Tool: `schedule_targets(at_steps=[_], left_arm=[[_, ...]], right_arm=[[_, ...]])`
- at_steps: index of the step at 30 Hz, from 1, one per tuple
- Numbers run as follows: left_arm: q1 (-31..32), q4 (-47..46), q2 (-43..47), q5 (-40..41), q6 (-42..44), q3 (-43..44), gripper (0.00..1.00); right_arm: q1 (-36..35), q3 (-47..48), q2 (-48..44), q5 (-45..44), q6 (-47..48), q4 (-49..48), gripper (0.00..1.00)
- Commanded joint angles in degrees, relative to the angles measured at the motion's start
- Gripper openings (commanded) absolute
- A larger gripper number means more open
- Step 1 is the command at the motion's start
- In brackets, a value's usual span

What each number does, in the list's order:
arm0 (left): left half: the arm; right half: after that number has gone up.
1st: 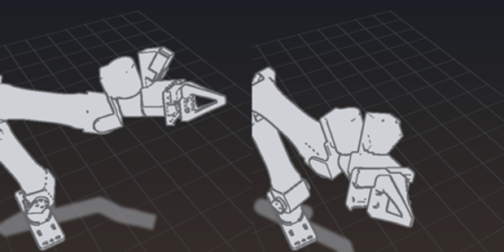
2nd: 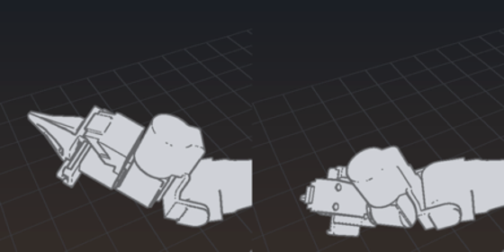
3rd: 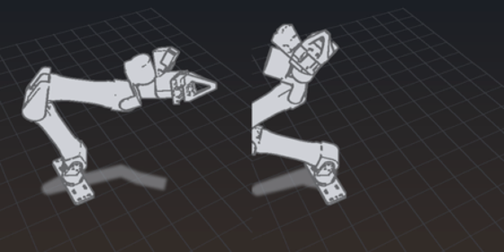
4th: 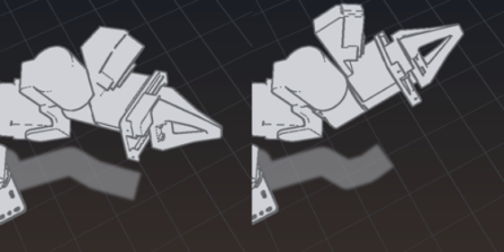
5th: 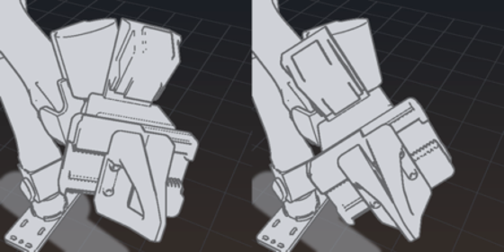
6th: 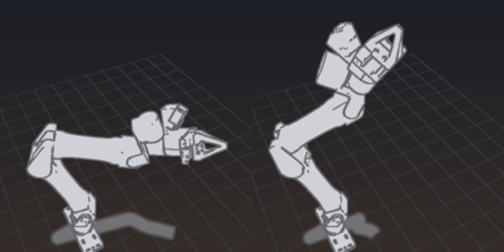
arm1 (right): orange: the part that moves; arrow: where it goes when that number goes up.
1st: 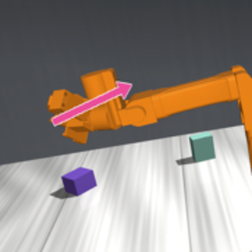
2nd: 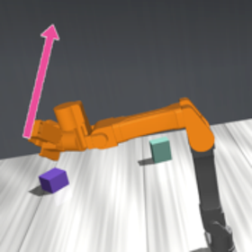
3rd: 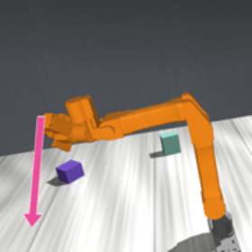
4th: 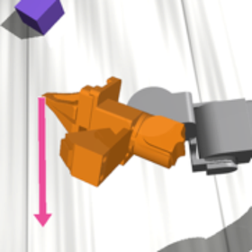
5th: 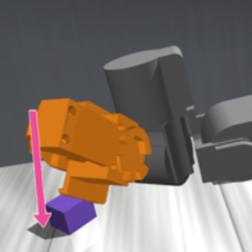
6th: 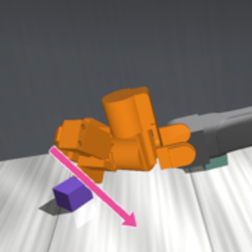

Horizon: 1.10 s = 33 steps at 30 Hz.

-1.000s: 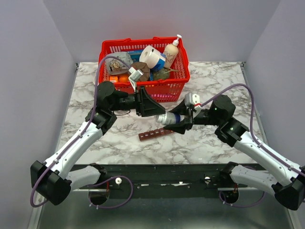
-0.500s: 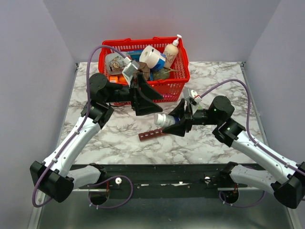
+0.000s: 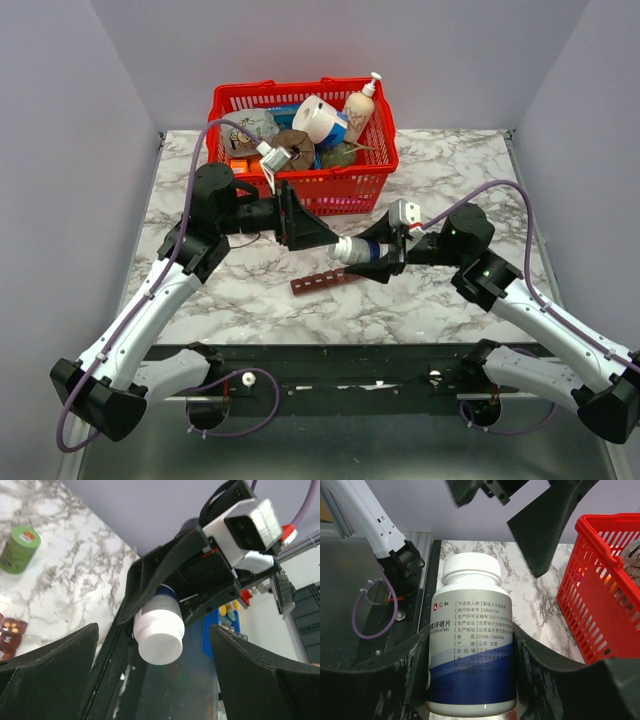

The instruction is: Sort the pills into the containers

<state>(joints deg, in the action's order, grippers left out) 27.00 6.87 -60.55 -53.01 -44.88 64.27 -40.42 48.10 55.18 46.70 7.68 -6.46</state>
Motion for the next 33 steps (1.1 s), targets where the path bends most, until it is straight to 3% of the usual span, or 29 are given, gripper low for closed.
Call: schedule_targets(at_steps=[1, 8, 12, 15, 16, 18, 19, 22, 27, 32, 33], left_arm=[[4.0, 9.1, 0.0, 4.0, 5.4, 0.9, 0.99], [7.7, 10.9, -3.0, 4.5, 6.6, 2.2, 0.96], [7.7, 10.5, -2.8, 4.7, 5.9, 1.9, 0.85], [7.8, 10.1, -3.2, 4.1, 4.9, 1.6, 0.65], [7.7, 10.1, -3.5, 4.0, 4.7, 1.6, 0.52], [7.8, 9.6, -3.9, 3.4, 4.4, 1.4, 0.39], [7.8, 9.5, -4.1, 3.4, 3.9, 1.4, 0.26], [7.8, 8.5, -4.2, 2.9, 3.4, 1.2, 0.03], [7.7, 7.3, -4.0, 2.0, 3.0, 1.1, 0.00], [7.7, 6.7, -3.6, 2.0, 3.2, 1.0, 0.00], [7.7, 6.9, -3.7, 2.4, 3.4, 1.1, 0.00]], right_arm=[[0.2, 0.4, 0.3, -1.4, 3.2, 0.0, 0.01], [0.3, 0.6, 0.7, -2.0, 2.6, 0.6, 0.01], [0.2, 0.3, 0.9, -2.4, 2.6, 0.5, 0.01], [0.3, 0.2, 0.9, -2.7, 2.6, 0.4, 0.01], [0.2, 0.1, 0.9, -2.7, 2.6, 0.3, 0.00], [0.2, -0.2, 0.9, -2.6, 2.4, 0.4, 0.01], [0.3, -0.3, 0.9, -2.6, 2.4, 0.5, 0.00], [0.3, -0.7, 0.7, -2.6, 2.3, 0.6, 0.01], [0.3, -1.3, 0.5, -2.4, 2.6, 0.3, 0.03], [0.3, -1.7, 0.3, -2.7, 3.3, -0.1, 0.28], [0.3, -1.8, 0.2, -2.7, 3.5, -0.1, 0.40]])
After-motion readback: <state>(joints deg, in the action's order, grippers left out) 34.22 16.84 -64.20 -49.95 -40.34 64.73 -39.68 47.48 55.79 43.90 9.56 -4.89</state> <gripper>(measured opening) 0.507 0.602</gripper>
